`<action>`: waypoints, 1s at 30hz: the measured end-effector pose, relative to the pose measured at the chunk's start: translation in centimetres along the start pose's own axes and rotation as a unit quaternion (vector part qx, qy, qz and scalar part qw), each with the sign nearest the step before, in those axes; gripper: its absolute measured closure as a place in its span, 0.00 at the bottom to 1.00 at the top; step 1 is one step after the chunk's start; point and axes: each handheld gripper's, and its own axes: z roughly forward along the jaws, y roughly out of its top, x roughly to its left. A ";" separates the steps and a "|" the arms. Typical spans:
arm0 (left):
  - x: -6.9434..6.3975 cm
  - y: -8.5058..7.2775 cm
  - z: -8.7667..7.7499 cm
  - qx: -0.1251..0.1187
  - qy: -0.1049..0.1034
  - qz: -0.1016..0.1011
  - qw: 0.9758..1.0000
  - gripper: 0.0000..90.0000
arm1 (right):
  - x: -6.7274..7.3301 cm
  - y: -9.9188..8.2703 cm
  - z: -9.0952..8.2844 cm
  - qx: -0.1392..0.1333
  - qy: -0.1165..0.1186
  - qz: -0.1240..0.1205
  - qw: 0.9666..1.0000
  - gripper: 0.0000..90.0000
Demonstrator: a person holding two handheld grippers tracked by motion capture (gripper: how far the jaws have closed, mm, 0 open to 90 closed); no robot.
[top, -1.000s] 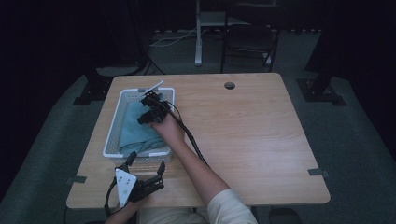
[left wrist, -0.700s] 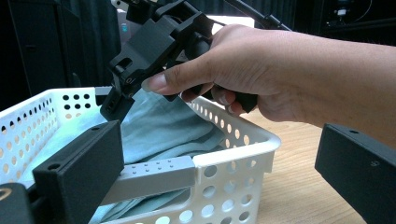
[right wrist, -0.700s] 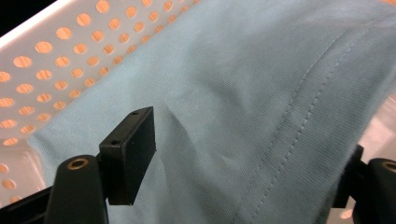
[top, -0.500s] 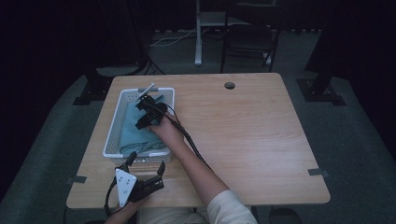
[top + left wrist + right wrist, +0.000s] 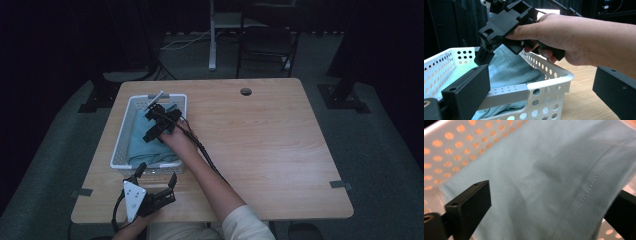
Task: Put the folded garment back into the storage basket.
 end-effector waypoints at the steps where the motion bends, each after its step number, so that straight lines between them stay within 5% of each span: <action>1: 0.0 0.0 0.0 0.000 0.000 0.000 1.000 0.03 | 0.0 0.0 0.0 0.000 0.000 0.000 1.000 0.02; 6: 0.0 0.0 0.0 0.000 0.000 0.000 1.000 0.03 | -0.1 -0.5 -0.4 -0.016 0.006 0.000 1.000 0.00; 9: 0.0 0.0 0.0 0.001 0.000 0.000 1.000 0.03 | -0.1 -0.8 -0.9 -0.048 0.022 -0.009 0.999 0.00; 11: 0.0 0.0 0.0 0.001 0.000 0.001 1.000 0.03 | 0.1 -1.0 -1.4 -0.082 0.029 -0.019 0.996 0.00; 23: 0.0 0.0 0.0 0.001 0.000 0.001 1.000 0.03 | -0.5 -2.1 -2.5 -0.152 0.065 -0.012 0.986 0.01; 26: 0.0 0.0 0.0 0.000 0.000 0.001 1.000 0.03 | -0.7 -2.7 -2.9 -0.187 0.068 -0.006 0.980 0.01; 30: 0.0 0.0 0.0 0.000 0.000 0.000 1.000 0.03 | -1.1 -3.6 -3.6 -0.247 0.073 0.001 0.966 0.01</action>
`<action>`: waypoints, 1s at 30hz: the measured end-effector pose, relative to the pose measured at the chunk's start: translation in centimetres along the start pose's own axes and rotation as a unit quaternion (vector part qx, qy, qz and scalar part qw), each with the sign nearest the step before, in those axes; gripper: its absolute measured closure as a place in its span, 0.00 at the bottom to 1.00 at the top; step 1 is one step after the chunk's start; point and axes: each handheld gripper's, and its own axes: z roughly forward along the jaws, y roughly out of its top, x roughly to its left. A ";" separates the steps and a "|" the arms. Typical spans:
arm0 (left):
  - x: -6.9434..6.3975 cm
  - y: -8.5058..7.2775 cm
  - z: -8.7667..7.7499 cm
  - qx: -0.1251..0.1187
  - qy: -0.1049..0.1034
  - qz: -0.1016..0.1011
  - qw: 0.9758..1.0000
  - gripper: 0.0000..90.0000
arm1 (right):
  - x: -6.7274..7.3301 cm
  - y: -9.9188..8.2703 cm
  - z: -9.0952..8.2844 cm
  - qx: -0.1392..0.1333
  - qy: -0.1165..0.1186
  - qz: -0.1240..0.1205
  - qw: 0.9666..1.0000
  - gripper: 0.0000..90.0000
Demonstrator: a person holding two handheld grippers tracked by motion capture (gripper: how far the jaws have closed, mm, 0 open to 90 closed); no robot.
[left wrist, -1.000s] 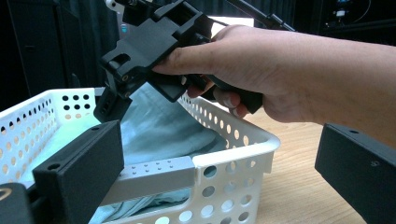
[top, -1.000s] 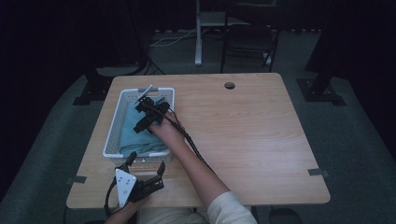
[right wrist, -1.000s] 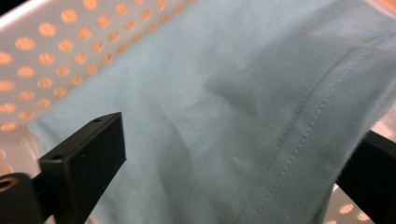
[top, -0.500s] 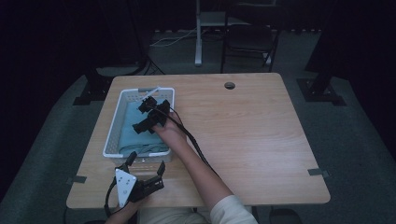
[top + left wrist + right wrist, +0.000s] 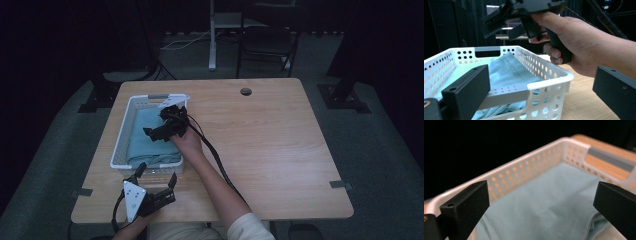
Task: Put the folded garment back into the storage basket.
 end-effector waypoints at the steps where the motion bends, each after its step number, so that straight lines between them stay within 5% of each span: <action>1: 0.0 0.0 0.0 0.000 0.000 0.000 1.000 0.03 | 0.0 -0.1 -0.2 -0.004 0.004 0.000 1.000 0.01; 14: 0.1 0.0 -0.1 -0.003 -0.004 -0.003 1.000 0.03 | -0.2 -0.1 -3.3 -0.051 -0.014 0.005 0.999 0.01; 30: 0.0 0.0 0.0 -0.001 -0.001 -0.001 1.000 0.03 | -0.5 -1.3 -7.4 -0.067 -0.017 0.006 0.998 0.01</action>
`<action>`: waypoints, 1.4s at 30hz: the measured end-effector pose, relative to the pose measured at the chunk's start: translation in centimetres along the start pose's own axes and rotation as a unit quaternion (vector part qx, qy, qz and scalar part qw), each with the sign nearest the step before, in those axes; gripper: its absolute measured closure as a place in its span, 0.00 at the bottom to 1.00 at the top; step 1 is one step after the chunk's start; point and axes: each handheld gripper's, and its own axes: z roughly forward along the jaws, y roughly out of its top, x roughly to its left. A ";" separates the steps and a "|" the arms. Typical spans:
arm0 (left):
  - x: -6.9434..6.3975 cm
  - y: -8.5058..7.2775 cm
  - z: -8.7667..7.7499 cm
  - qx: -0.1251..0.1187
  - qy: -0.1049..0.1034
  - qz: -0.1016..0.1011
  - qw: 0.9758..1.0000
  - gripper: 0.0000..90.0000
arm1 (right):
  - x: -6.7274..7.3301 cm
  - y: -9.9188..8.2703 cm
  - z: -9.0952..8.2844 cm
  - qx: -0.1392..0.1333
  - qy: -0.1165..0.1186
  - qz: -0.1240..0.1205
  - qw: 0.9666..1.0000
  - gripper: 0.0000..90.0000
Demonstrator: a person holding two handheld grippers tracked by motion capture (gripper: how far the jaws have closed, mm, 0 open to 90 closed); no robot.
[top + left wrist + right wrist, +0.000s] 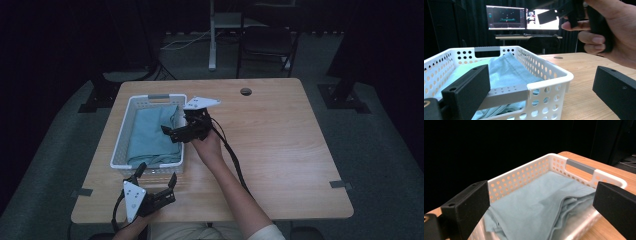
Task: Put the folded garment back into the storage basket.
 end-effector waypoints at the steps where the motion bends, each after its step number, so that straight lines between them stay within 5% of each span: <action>1: 0.0 0.0 0.0 0.000 0.000 0.000 1.000 0.03 | -0.1 -0.2 -0.5 0.000 0.002 0.001 1.000 0.01; 21: 0.0 0.0 0.0 0.002 0.000 0.001 1.000 0.03 | -1.2 -1.8 -5.9 -0.022 -0.034 0.010 0.999 0.01; 42: 0.0 0.0 0.0 0.003 0.000 0.001 1.000 0.03 | -3.4 -5.6 -15.6 -0.031 -0.121 0.035 0.992 0.01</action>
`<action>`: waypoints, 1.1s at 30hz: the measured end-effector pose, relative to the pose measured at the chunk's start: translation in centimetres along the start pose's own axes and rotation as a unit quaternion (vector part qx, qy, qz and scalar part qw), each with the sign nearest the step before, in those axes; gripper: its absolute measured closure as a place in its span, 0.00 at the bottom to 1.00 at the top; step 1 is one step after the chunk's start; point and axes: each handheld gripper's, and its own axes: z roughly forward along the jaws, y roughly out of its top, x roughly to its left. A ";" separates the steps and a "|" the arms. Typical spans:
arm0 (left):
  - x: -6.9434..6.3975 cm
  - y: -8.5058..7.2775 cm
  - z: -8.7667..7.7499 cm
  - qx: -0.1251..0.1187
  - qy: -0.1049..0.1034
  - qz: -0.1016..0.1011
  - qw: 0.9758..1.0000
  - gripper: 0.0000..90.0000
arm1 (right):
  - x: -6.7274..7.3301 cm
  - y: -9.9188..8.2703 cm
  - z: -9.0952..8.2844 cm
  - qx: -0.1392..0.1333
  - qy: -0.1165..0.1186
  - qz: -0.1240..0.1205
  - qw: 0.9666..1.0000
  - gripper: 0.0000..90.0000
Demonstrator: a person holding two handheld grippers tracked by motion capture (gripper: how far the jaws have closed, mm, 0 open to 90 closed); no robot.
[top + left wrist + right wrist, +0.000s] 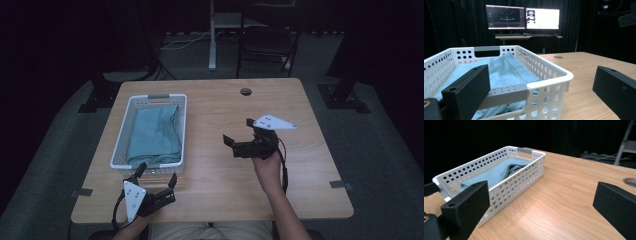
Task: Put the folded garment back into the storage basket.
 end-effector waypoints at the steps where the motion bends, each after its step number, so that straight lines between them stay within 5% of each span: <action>1: 0.0 0.0 0.0 0.000 0.000 0.000 1.000 0.03 | -0.1 -0.1 -0.4 -0.002 -0.002 0.000 1.000 0.01; 19: 0.0 0.0 0.0 0.000 0.000 0.000 1.000 0.03 | -2.3 -3.7 -7.3 -0.001 -0.085 0.008 0.996 0.01; 33: 0.0 0.0 0.0 -0.002 0.000 -0.001 1.000 0.03 | -3.5 -7.5 -10.0 0.001 -0.135 0.031 0.990 0.01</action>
